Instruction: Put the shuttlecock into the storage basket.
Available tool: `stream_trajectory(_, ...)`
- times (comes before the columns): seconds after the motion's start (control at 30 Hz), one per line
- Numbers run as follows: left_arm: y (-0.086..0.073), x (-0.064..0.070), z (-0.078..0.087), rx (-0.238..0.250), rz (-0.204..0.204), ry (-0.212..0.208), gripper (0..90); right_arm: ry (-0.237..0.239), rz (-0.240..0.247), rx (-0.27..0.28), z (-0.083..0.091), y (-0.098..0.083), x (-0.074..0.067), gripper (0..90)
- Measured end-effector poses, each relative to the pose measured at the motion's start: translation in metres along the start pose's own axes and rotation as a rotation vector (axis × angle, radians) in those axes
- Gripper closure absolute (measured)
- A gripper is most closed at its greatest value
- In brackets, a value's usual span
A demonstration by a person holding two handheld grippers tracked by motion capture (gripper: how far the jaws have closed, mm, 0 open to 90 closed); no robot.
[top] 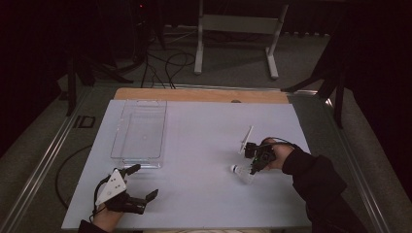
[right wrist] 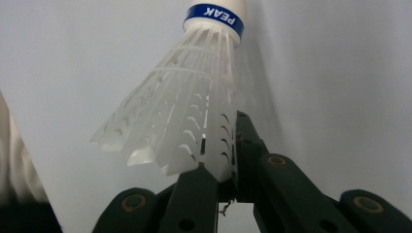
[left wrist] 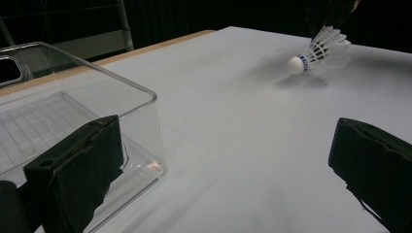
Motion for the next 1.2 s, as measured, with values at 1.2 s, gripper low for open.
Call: stream_trajectory(1.2,0.058,0.007,0.000,-0.211,-0.090,-0.286,0.2,0.017,0.268,-0.090,0.011,0.018,-0.029,89.8)
Point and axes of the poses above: each handheld gripper's, and its own axes: z roughly backward along the jaws, y roughly out of its top, x roughly to its right, the point moved 2 cm from there along -z, roughly forward along the jaws, and after that the axes turned 14 degrees about y, right-handed, at the moved point
